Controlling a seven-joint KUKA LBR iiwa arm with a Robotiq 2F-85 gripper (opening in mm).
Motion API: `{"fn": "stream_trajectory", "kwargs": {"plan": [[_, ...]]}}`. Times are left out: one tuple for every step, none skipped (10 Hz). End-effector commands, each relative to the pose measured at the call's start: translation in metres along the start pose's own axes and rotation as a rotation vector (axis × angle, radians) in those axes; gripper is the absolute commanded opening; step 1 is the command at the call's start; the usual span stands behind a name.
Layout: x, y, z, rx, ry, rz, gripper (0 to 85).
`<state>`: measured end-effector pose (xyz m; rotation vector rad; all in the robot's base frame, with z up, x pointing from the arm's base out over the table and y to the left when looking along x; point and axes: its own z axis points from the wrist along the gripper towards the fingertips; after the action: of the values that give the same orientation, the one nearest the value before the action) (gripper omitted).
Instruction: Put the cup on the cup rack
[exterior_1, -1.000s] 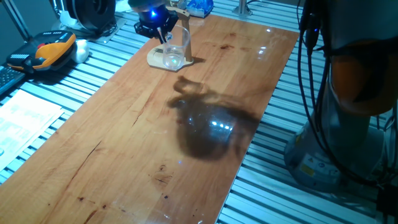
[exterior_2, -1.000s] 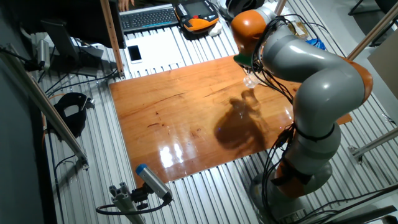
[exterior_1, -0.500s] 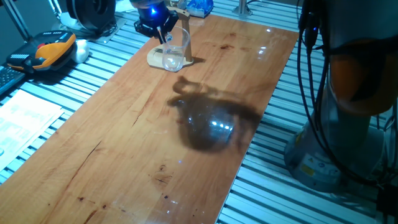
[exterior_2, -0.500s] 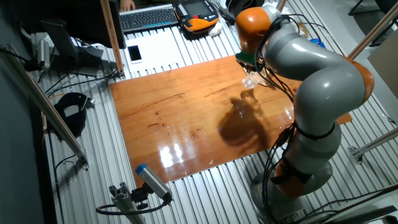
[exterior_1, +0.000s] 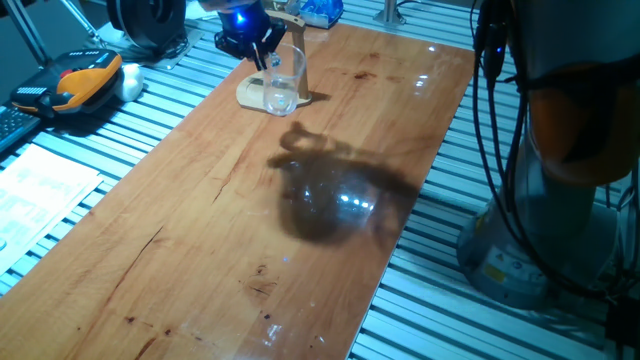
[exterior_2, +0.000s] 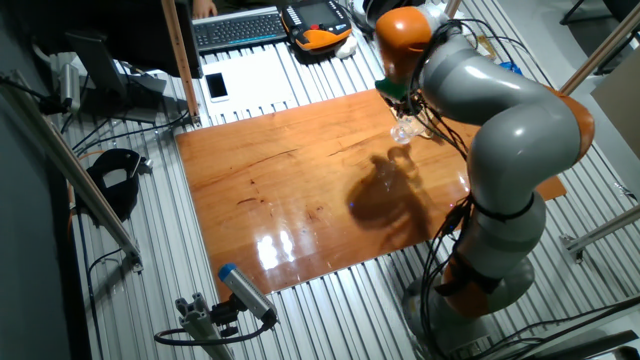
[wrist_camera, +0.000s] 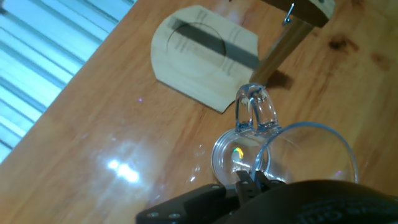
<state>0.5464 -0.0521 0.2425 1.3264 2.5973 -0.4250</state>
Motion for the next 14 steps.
{"fn": "stream_trajectory", "kwargs": {"plan": [[0.0,0.0,0.0,0.013,-0.02,-0.017,0.0],[0.0,0.0,0.0,0.018,-0.031,-0.028,0.0],[0.0,0.0,0.0,0.026,-0.058,-0.041,0.0],[0.0,0.0,0.0,0.019,-0.071,-0.035,0.0],[-0.001,0.0,0.0,0.017,-0.075,-0.023,0.0],[-0.003,0.0,0.001,0.022,-0.098,-0.006,0.0],[-0.008,0.0,0.0,0.022,-0.126,-0.008,0.0],[-0.011,-0.001,0.0,0.024,-0.152,-0.007,0.0],[-0.011,-0.001,0.001,0.022,-0.176,-0.01,0.0],[-0.013,-0.001,0.0,0.037,-0.204,-0.031,0.0],[-0.014,-0.001,0.0,0.034,-0.214,-0.04,0.0],[-0.015,-0.001,0.0,0.031,-0.214,-0.05,0.0],[-0.015,-0.001,0.0,0.027,-0.211,-0.055,0.0],[-0.016,-0.002,0.001,0.024,-0.208,-0.061,0.0]]}}
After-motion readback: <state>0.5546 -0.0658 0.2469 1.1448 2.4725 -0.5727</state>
